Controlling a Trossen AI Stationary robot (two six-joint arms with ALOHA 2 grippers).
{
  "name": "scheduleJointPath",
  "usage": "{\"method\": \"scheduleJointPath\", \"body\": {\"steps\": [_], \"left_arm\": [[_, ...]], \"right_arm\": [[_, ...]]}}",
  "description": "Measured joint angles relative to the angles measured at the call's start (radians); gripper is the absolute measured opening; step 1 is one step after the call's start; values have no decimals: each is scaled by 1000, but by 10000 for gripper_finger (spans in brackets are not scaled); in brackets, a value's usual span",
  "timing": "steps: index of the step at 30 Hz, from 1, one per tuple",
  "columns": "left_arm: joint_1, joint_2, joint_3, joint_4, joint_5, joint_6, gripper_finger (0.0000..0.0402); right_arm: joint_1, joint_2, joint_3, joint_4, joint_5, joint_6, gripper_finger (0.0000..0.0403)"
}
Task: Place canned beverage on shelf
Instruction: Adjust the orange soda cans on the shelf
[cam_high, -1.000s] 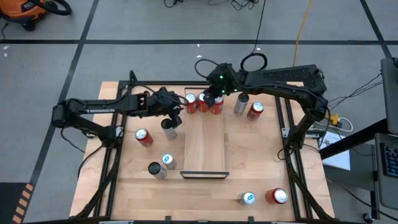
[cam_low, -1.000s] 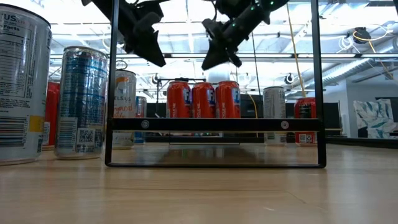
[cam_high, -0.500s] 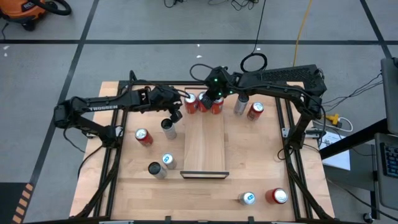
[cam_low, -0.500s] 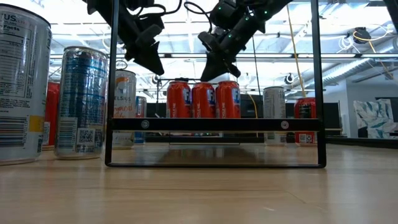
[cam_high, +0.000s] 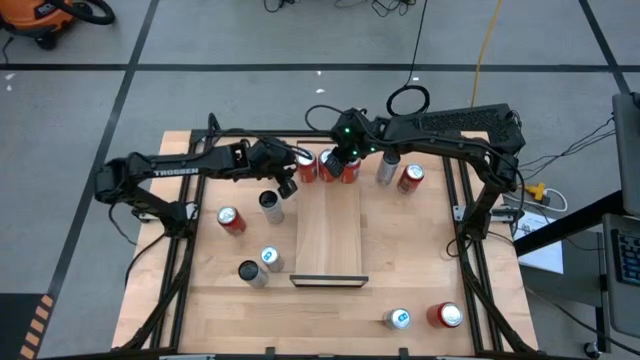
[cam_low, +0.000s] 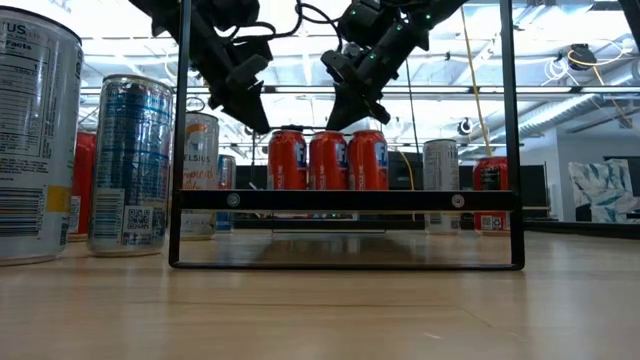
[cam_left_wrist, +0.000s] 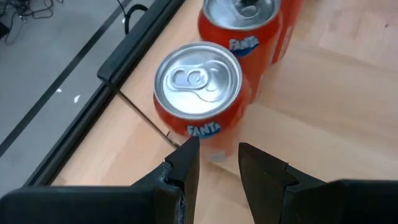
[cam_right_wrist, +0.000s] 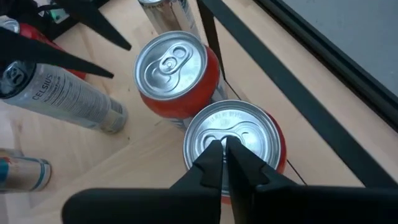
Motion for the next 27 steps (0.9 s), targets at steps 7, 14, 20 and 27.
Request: {"method": "scheduleJointPath", "body": {"steps": [7,14,20,27], "left_arm": [[0,16,0,28,0,0,118],[0,16,0,36,-1,1,118],[0,16,0,40,-1,2,118],[0,15,0,52,-4,3,118]], "right_arm": [[14,0,0,-10,-2,16,0],[14,-3,0,1,-2,52,0],[14,-22,-3,-9,-2,61,0],[14,-94,-3,2,-2,87,0]]}}
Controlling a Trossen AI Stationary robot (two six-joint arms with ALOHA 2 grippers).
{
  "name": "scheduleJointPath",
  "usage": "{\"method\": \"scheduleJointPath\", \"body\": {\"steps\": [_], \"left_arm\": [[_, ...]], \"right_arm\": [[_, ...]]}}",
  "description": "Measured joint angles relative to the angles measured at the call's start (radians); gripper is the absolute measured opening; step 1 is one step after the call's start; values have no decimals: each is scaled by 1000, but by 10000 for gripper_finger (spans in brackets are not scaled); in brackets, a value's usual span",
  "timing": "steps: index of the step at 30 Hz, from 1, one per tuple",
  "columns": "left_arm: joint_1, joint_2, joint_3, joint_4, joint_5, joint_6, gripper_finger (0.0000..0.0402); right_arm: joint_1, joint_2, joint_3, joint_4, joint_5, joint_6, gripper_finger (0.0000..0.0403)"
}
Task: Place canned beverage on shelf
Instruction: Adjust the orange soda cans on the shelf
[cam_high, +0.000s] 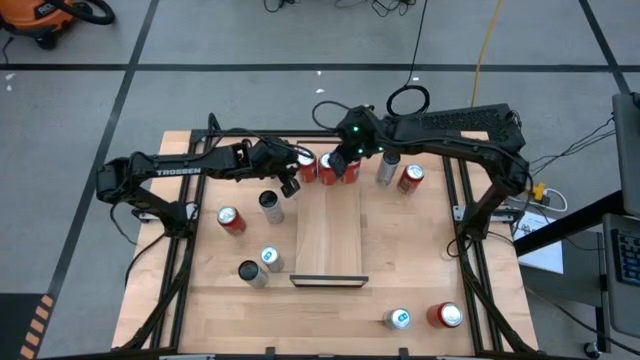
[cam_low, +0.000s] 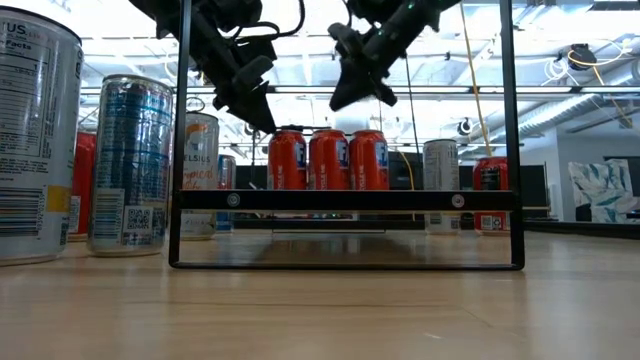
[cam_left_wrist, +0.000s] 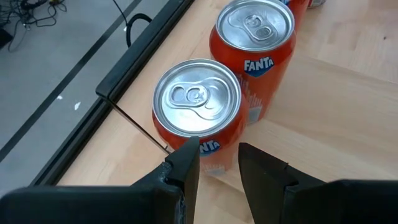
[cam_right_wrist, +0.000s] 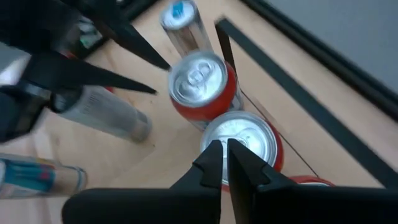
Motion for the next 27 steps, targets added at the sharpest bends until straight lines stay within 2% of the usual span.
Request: {"method": "scheduleJointPath", "body": {"steps": [6,13,17,21,27], "left_arm": [[0,-6,0,0,0,1,118],[-1,-16,7,-20,0,22,118],[-16,-63,45,-38,-6,22,118],[-27,-103,87,-45,-16,-1,118],[-51,-136,107,-52,-11,-44,118]], "right_arm": [[0,-52,0,-16,1,10,0],[0,-94,0,-149,0,2,0],[7,-112,1,-192,-51,-13,0],[26,-97,1,-178,-78,-28,0],[53,-38,1,-69,-73,-1,0]]}}
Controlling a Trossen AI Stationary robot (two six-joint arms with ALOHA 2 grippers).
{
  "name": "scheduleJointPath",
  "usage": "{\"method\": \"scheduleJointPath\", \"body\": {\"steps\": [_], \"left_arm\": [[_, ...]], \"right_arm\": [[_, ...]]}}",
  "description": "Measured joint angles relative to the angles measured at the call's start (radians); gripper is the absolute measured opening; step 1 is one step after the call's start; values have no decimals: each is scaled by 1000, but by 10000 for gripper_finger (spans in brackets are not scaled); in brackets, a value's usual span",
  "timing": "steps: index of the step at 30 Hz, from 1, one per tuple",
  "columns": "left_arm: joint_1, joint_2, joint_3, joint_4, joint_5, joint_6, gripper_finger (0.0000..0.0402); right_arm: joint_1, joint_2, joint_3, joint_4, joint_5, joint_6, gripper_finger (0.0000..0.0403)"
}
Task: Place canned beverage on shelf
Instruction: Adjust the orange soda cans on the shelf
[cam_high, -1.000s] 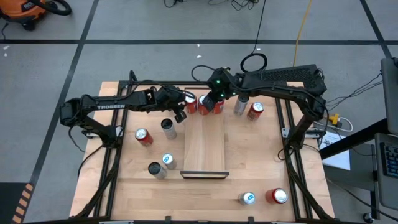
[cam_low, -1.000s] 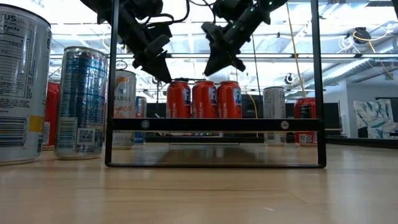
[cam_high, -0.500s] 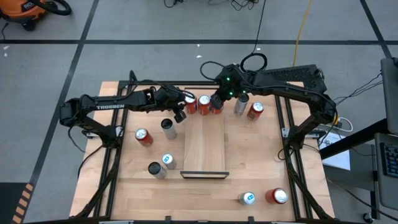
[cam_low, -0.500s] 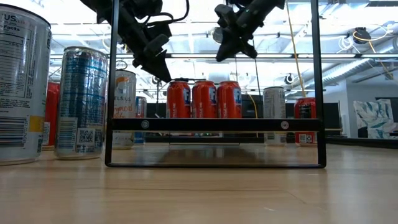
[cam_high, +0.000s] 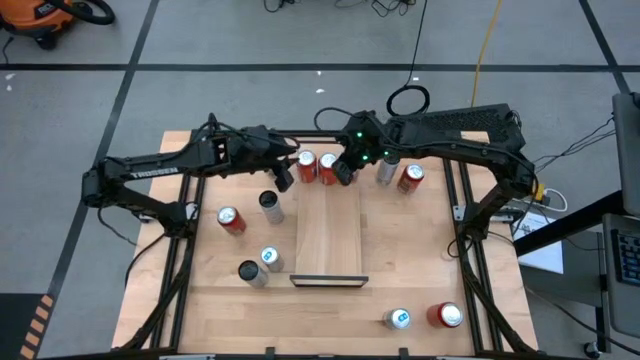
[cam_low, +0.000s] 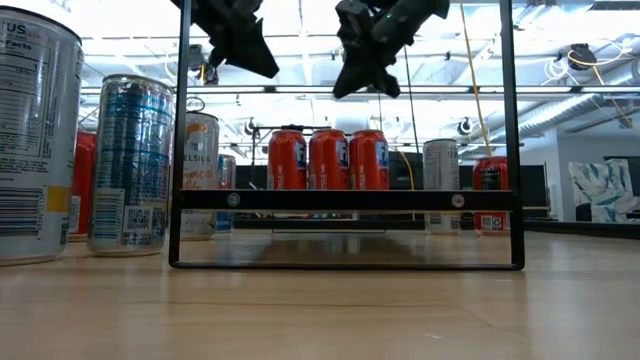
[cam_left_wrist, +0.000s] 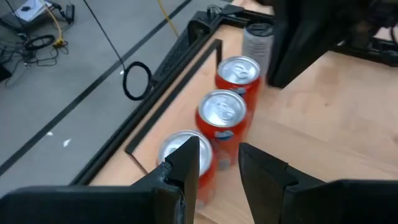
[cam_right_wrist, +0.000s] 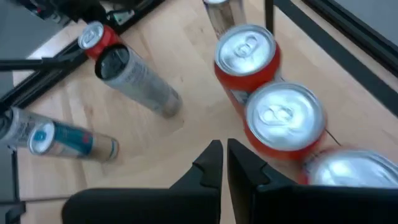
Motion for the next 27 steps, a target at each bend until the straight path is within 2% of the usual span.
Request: {"method": "scheduleJointPath", "body": {"steps": [5,15,27], "left_arm": [[-35,-1,0,-15,3,-38,118],[-106,-1,-1,-12,-19,-112,118],[-131,-1,-2,-11,-25,-118,118]], "right_arm": [[11,38,0,-5,48,4,0],[9,84,0,2,76,-29,0],[9,97,0,19,104,-38,0]]}}
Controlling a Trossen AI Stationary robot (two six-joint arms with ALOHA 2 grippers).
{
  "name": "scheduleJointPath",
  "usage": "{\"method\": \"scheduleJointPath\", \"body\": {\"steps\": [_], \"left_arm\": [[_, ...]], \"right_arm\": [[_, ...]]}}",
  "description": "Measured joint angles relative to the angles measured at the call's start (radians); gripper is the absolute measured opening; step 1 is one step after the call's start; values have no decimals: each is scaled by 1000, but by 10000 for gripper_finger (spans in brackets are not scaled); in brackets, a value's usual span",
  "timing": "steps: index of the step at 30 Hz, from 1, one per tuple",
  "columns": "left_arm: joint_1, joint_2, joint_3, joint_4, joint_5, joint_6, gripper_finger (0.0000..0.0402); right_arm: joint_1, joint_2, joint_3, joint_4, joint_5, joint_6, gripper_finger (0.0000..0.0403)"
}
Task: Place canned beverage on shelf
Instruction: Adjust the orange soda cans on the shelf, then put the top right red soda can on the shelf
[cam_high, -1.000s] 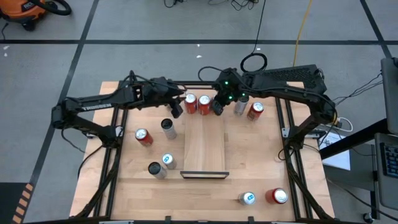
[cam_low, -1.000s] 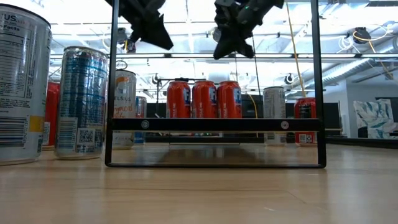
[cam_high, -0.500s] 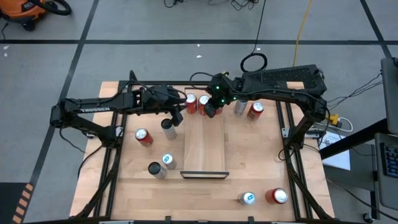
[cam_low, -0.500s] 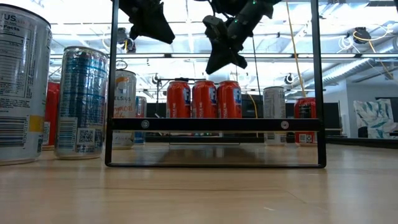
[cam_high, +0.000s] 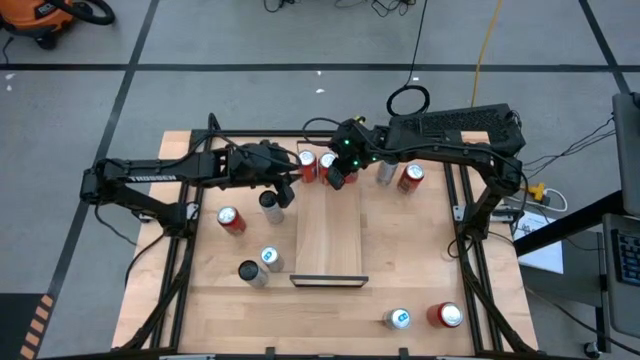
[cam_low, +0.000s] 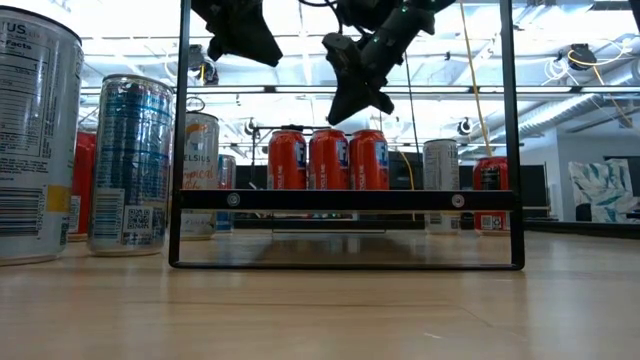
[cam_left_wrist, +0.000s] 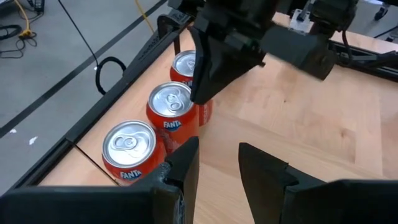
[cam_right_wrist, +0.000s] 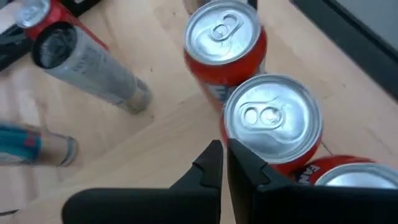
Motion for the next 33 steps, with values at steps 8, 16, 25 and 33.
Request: {"method": "scheduleJointPath", "body": {"steps": [8,16,25,33], "left_arm": [[1,0,0,0,-2,0,118],[-3,0,0,0,-2,-7,118],[-5,0,0,0,-2,-27,118],[-26,-4,0,-1,51,-55,118]], "right_arm": [[6,25,0,23,-1,7,0],[6,26,0,57,-2,16,0],[4,-65,0,41,-109,78,0],[4,-252,0,-163,-106,90,0]]}}
